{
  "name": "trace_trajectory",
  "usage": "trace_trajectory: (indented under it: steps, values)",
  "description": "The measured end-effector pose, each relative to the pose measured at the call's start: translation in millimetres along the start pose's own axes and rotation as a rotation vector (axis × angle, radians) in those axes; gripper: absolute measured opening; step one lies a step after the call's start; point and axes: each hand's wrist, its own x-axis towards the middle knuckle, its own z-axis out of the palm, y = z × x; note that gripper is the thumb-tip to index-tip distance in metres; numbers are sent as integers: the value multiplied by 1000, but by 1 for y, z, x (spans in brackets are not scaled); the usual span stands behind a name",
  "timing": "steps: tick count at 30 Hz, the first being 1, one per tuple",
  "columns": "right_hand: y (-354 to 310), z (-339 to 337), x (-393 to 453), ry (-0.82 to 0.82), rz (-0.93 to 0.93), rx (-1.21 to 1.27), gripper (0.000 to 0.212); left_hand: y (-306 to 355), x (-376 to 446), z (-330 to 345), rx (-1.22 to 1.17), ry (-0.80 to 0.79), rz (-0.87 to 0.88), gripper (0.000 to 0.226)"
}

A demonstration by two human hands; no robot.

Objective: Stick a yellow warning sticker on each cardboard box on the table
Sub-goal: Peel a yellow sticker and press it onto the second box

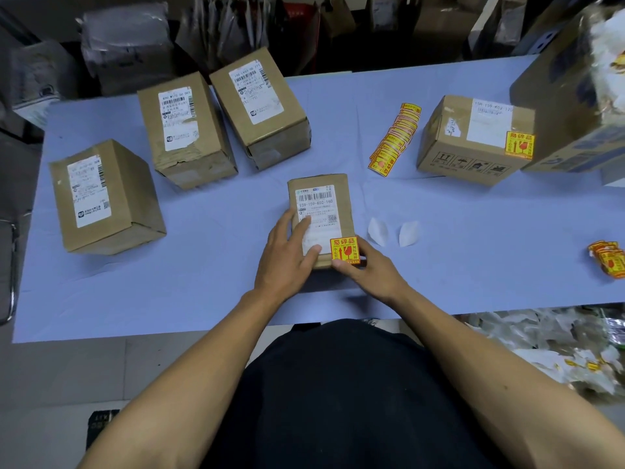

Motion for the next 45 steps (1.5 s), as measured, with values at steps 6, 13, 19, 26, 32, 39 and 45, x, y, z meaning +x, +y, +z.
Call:
trace_trajectory:
  steps: [6, 13, 19, 26, 32, 39, 45]
  values:
    - [-23, -5, 32, 138, 121, 258, 69, 9, 33, 0, -638, 44, -487, 70]
    - [-40, 4, 57, 57, 171, 220, 66, 14, 53, 6, -887, 22, -549, 29]
    - [-43, 7, 55, 57, 97, 127, 48, 16, 54, 10, -955, 48, -522, 32]
    - [-59, -29, 69, 100, 67, 15, 54, 40, 93, 1, -989, 15, -471, 30]
    - [-100, -86, 115, 180, 32, 71, 55, 75, 177, -20, -1044, -32, -404, 32]
    - [-134, -131, 188, 196, 48, 98, 52, 92, 268, -34, -1018, -52, -435, 34]
    - [-137, -148, 240, 168, 96, 55, 58, 92, 320, -28, -940, -82, -504, 34]
